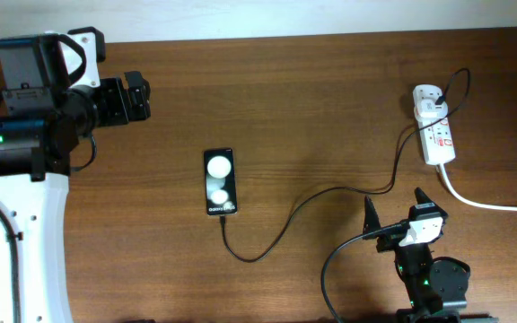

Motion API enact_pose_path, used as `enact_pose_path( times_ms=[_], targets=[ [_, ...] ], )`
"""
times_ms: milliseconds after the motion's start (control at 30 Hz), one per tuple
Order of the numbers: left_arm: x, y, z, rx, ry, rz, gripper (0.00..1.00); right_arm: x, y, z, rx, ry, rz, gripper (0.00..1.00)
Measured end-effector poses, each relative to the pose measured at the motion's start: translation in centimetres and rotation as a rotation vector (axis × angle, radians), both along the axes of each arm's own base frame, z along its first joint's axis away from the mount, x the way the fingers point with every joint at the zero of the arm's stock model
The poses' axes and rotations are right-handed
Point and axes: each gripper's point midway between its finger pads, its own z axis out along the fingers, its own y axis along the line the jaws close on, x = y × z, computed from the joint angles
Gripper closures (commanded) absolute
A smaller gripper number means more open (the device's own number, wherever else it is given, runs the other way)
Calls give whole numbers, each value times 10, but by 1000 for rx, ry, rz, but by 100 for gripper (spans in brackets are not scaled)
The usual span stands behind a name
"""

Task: Plug charger to phone and switch on socket

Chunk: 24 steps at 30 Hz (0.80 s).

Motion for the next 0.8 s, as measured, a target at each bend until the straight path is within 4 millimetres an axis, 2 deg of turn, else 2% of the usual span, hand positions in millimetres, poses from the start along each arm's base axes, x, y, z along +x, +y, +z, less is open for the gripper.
enact_pose_path(
  times_ms=[167, 300, 400, 767, 800],
  targets=[
    [-6, 0, -1, -1, 18, 0, 1, 0, 0, 0, 0, 0, 0, 1],
    [-39, 2, 20, 20, -72, 17, 1, 0, -1, 0, 0, -1, -5, 1],
    [-62, 5, 23, 58, -197, 27, 1, 0, -1, 0, -1, 0, -7, 1],
    [-113, 5, -24, 146, -568, 11, 1, 0, -1, 0, 0, -1, -6, 1],
    [-120, 5, -35, 150, -610, 12, 1, 0, -1, 0, -1, -1, -6, 1]
  ],
)
